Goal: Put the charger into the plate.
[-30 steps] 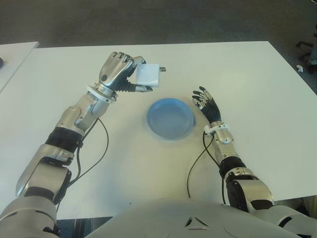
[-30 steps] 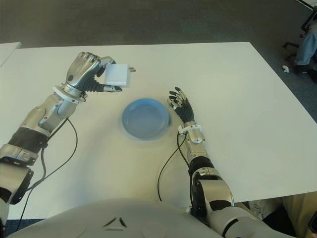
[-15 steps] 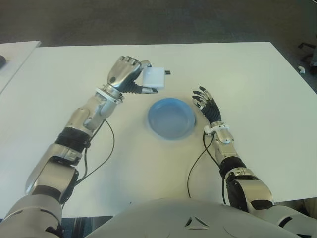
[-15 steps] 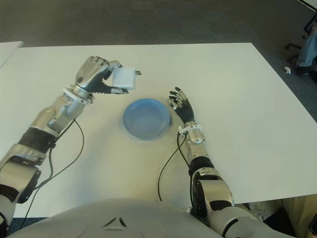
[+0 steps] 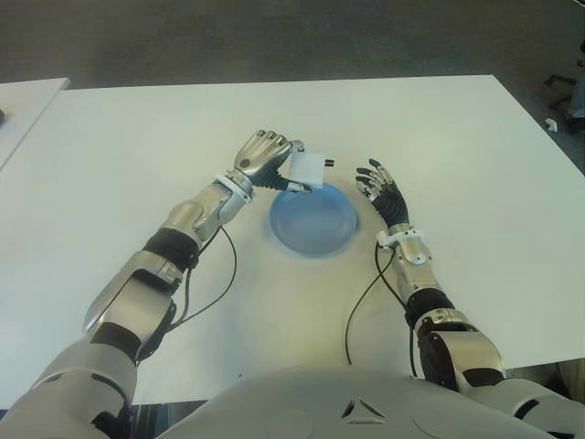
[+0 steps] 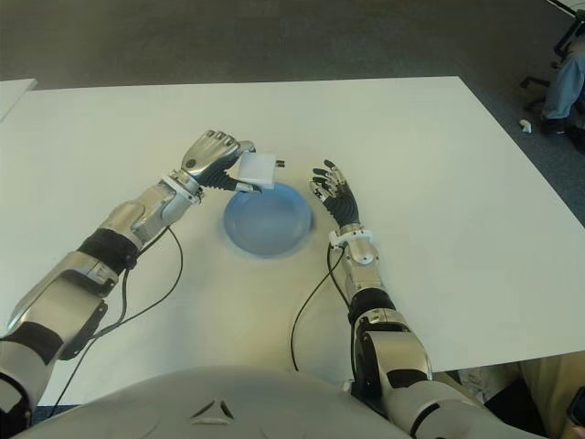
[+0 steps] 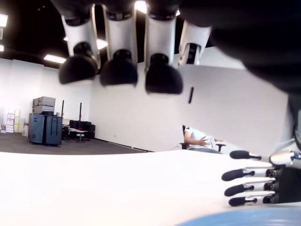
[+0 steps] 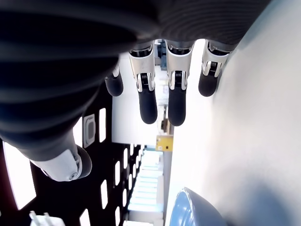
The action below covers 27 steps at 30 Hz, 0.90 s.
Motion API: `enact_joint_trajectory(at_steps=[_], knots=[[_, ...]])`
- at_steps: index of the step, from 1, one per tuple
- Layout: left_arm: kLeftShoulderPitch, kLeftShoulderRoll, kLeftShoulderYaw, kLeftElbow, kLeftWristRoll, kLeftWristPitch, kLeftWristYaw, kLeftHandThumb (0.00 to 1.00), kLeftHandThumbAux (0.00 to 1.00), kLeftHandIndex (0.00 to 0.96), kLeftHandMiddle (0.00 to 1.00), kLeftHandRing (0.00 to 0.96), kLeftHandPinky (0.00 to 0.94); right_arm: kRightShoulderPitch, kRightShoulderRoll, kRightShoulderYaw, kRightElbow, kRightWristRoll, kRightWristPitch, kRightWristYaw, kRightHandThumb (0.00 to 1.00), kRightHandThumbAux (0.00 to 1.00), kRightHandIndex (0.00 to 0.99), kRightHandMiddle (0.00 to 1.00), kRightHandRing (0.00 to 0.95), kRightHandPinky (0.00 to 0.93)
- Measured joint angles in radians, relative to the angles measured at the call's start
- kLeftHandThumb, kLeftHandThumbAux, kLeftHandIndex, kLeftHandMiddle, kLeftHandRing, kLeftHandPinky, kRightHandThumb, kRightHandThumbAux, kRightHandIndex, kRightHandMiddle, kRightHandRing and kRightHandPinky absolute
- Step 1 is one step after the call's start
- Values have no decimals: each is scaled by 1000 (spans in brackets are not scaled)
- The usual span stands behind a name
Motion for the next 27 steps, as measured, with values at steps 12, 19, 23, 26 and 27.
enact_joint_trajectory(at_steps=[12, 19, 23, 26, 27], knots=[[0, -25, -65, 31, 37, 17, 9, 751, 695, 443, 864, 854, 803, 1, 5, -2, -3, 2, 0, 0, 44, 581, 0, 247, 229, 102], [1, -26, -90, 29, 44, 33, -1, 752, 694, 443, 867, 854, 808, 4, 5, -4, -8, 2, 3, -1, 42, 580, 0, 249, 230, 104], [6, -26, -101, 20, 45, 44, -15, 752, 694, 443, 865, 851, 801, 5, 5, -4, -12, 2, 6, -7, 39, 582, 0, 252, 232, 103], [14, -26, -105, 15, 46, 51, -15, 751, 694, 443, 861, 847, 792, 5, 6, -4, -17, 2, 10, -12, 37, 583, 0, 254, 234, 104], [16, -26, -106, 13, 47, 52, -15, 750, 694, 443, 851, 838, 780, 6, 6, -4, -19, 2, 10, -13, 36, 584, 0, 255, 235, 105]])
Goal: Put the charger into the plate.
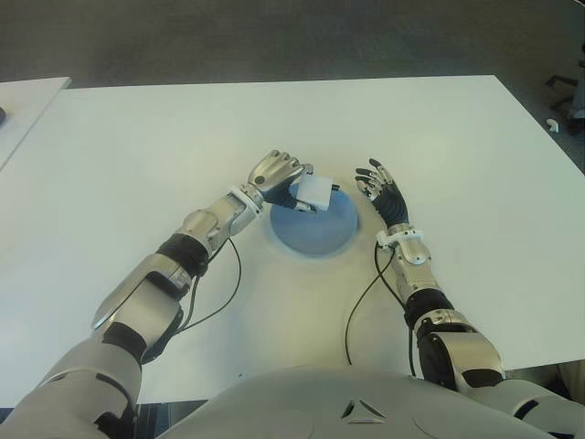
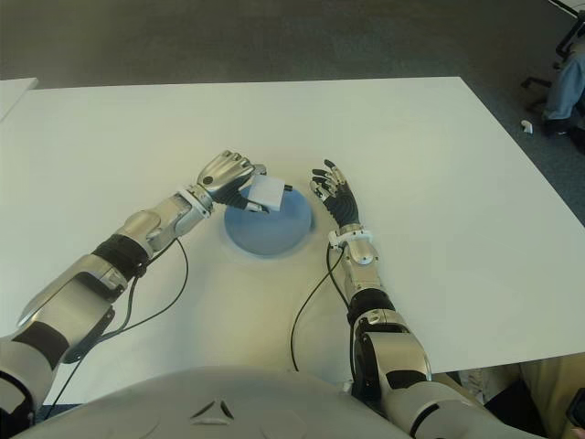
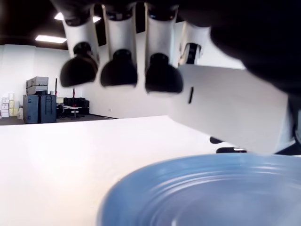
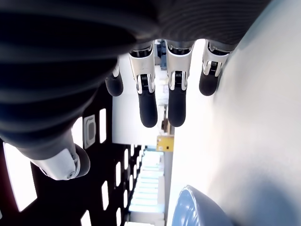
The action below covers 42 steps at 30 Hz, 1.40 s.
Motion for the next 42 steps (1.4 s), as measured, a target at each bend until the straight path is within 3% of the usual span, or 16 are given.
enact_joint_trajectory(at_steps=[2, 5, 7, 8, 9, 10, 13, 17, 23, 42], knots=[[4, 0, -1, -3, 0, 0, 0, 749, 694, 443, 842, 829, 769, 0, 0, 0, -2, 0, 1, -4, 36, 584, 0, 256, 236, 106], [6, 4, 1, -4, -22, -29, -20, 721, 694, 431, 768, 736, 684, 0, 0, 0, -6, -1, 5, -8, 37, 595, 0, 254, 237, 111], [7, 13, 6, -3, -68, -93, -58, 553, 554, 285, 611, 598, 543, 0, 1, 1, -7, -1, 10, -13, 37, 601, 0, 252, 237, 105], [8, 18, 10, -7, -97, -123, -86, 530, 537, 262, 588, 578, 522, 0, 1, 1, -7, -1, 11, -15, 37, 602, 0, 252, 236, 104], [10, 23, 14, -13, -117, -142, -115, 454, 480, 171, 378, 370, 352, 0, 1, 1, -7, -2, 12, -17, 37, 605, 0, 253, 237, 104], [13, 29, 17, -24, -143, -160, -151, 404, 444, 112, 243, 236, 241, 0, 1, 1, -7, -2, 12, -18, 38, 607, 0, 253, 237, 103], [19, 53, 24, -62, -204, -194, -273, 330, 345, 36, 79, 77, 78, 0, 0, 1, -7, -2, 12, -20, 40, 615, 0, 258, 240, 98], [28, 86, 40, -111, -248, -204, -395, 289, 272, 9, 20, 20, 20, 0, 0, 3, -7, -3, 12, -19, 38, 633, 0, 251, 235, 99], [44, 114, 68, -177, -261, -193, -487, 258, 208, 0, 2, 2, 2, 1, -1, 7, -6, -4, 12, -16, 39, 656, 0, 238, 239, 139], [82, 116, 139, -288, -268, -171, -526, 265, 118, 0, 0, 0, 0, -2, -4, 23, 20, -36, -26, -59, 66, 606, 0, 270, 269, 131]])
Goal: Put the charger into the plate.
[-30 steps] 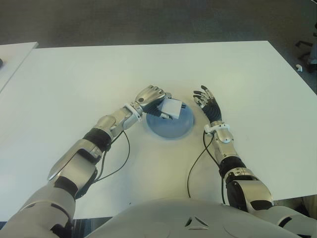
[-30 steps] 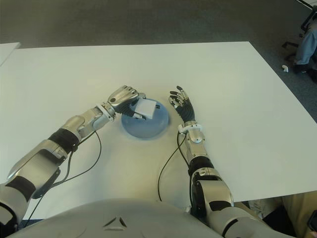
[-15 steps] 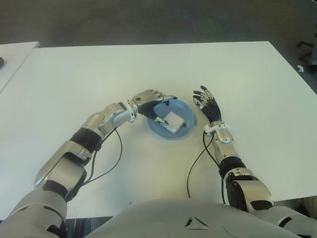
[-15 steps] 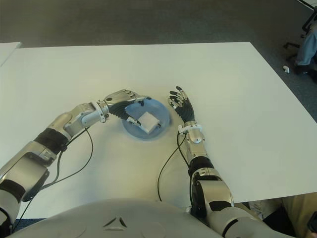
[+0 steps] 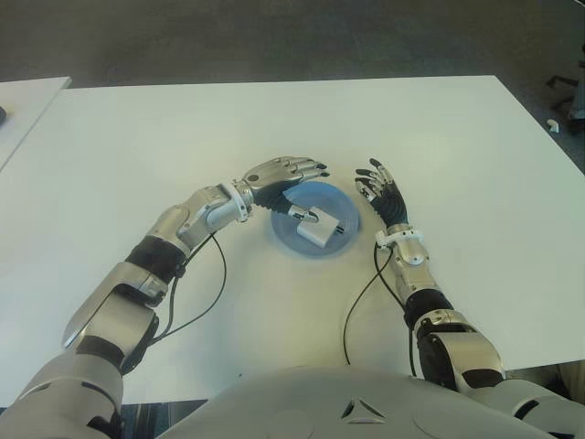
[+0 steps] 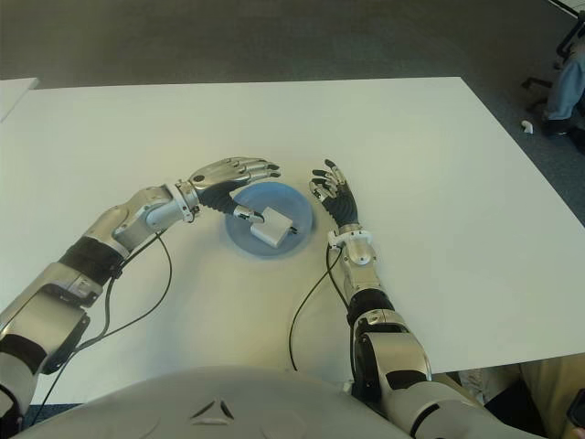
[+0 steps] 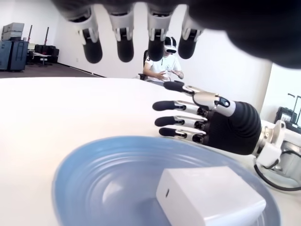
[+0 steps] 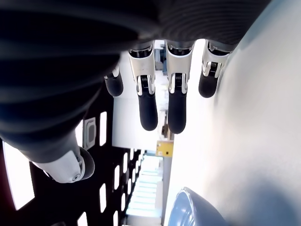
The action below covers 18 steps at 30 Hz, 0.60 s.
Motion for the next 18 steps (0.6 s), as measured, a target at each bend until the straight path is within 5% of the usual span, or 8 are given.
enact_joint_trajectory(at_steps=[18], knots=[[77, -43, 145, -84, -89, 54, 62, 190, 256, 0, 0, 0, 0, -7, -8, 4, 20, -9, -18, -10, 48, 578, 0, 255, 264, 161]])
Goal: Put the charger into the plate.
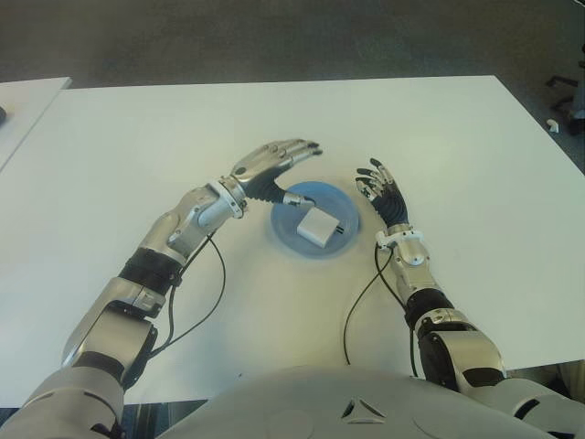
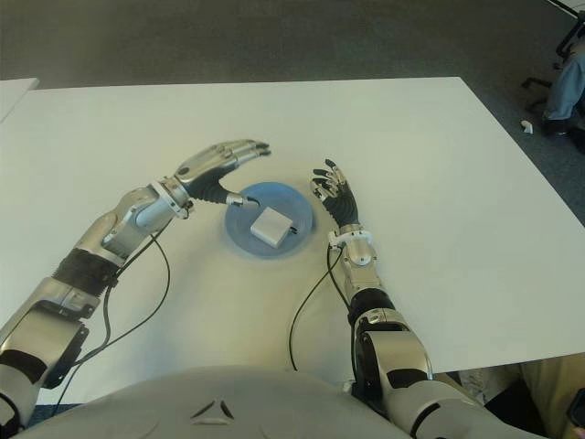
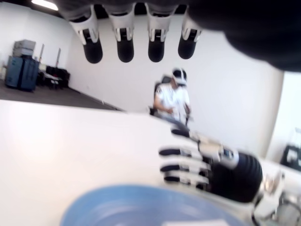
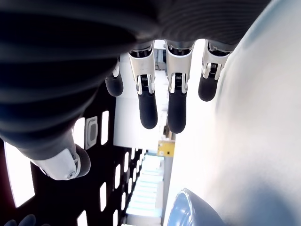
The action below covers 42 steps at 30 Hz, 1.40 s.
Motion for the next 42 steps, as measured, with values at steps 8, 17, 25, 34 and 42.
enact_joint_trajectory(at_steps=[8, 17, 25, 34, 42], knots=[[-7, -112, 133, 170, -343, -51, -55, 196, 490, 43, 50, 23, 29, -6, 1, -1, 8, 3, 0, 4, 41, 585, 0, 254, 253, 136], [-30, -263, 328, 489, -656, -92, -134, 142, 603, 11, 24, 6, 1, -13, -1, -6, 20, 7, 0, 7, 40, 615, 0, 193, 189, 72], [-35, -325, 392, 627, -691, -134, -139, 28, 578, 0, 0, 0, 0, -15, -2, -13, 23, 22, 0, 24, 53, 655, 0, 86, 87, 33], [-35, -317, 400, 689, -675, -172, -170, 0, 503, 0, 0, 0, 0, -12, -5, -27, 20, 35, 1, 33, 72, 690, 0, 26, 31, 13], [-20, -296, 384, 722, -615, -198, -174, 0, 457, 0, 0, 0, 0, -6, -5, -32, 7, 42, 12, 34, 80, 691, 0, 5, 10, 1]])
